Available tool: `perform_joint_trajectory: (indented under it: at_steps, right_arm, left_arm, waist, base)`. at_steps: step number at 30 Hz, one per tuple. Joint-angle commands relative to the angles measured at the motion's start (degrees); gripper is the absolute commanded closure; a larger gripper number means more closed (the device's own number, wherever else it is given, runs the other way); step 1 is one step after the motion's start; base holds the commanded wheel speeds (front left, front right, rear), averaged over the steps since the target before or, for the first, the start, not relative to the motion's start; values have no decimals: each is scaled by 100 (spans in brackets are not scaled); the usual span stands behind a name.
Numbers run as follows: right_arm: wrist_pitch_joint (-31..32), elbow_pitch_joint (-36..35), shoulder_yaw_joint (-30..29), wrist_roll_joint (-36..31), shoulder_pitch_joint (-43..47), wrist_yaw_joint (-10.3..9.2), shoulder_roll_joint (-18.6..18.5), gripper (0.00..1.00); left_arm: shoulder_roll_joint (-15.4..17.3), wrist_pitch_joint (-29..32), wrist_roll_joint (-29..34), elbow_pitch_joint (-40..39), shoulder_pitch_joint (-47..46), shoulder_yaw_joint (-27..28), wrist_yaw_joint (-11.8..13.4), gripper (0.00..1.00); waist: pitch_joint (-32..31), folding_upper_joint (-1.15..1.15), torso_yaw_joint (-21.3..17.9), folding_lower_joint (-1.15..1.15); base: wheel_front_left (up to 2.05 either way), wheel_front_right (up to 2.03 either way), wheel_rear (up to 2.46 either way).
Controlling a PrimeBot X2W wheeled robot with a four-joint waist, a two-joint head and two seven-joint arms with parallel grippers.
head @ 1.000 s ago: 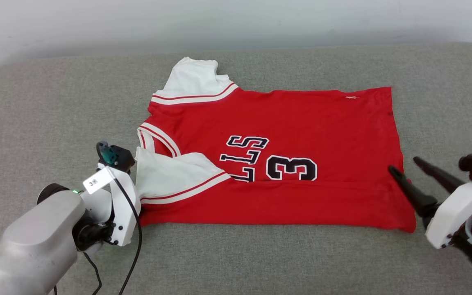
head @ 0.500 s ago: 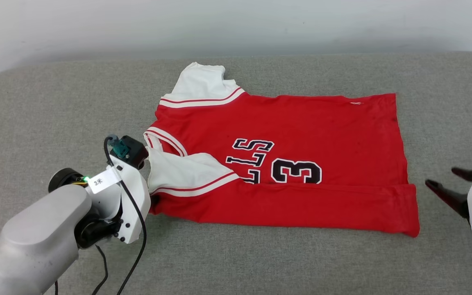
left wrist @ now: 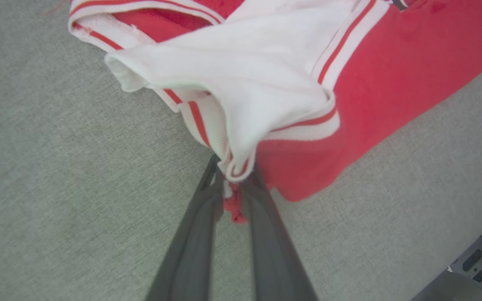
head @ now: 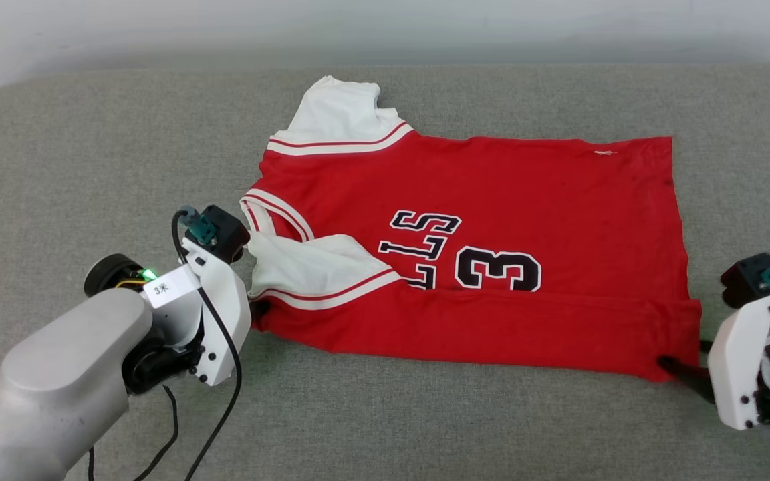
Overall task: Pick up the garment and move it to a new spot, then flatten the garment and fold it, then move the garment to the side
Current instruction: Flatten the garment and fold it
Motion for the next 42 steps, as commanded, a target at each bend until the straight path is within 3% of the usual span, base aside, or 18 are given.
perform_joint_trajectory:
  at_steps: [1,9,10,11,12,19,28,42]
  right_arm:
    - [-22,99,50,0,88,-5,128,0]
    - [-369,630,529,-77,155,7,693,0]
    - [-453,651,556,-54,132,8,700,4]
    - [-549,651,571,-36,91,9,681,67]
    - [-633,655,583,-17,51,9,640,100]
    - [-1096,598,562,68,-55,0,316,100]
    - [-1445,100,504,314,261,-5,-13,100]
    - [-1251,-720,-185,460,1274,-5,-436,100]
  left_arm:
    - [15,-39,35,-15,-69,31,8,100]
    - [-55,-112,4,68,-30,14,16,100]
    - [-64,-118,-6,80,-16,11,14,100]
    - [-63,-130,-8,97,7,8,11,100]
    - [-54,-161,-27,122,34,16,7,100]
    - [11,-305,-170,169,219,35,-14,100]
    - [421,-445,-284,-260,655,-10,56,100]
    - [1221,-508,-463,-1631,1497,-113,667,100]
  waist:
    - [48,0,7,0]
    - [154,0,15,0]
    - [149,0,13,0]
    - [138,0,7,0]
    - [117,0,-1,0]
    - [-135,0,-81,0]
    - [-576,0,-159,0]
    - [-850,0,-119,0]
  base:
    - [0,0,0]
    - [0,0,0]
    - [0,0,0]
    - [0,0,0]
    - [0,0,0]
    - [0,0,0]
    - [0,0,0]
    - [0,0,0]
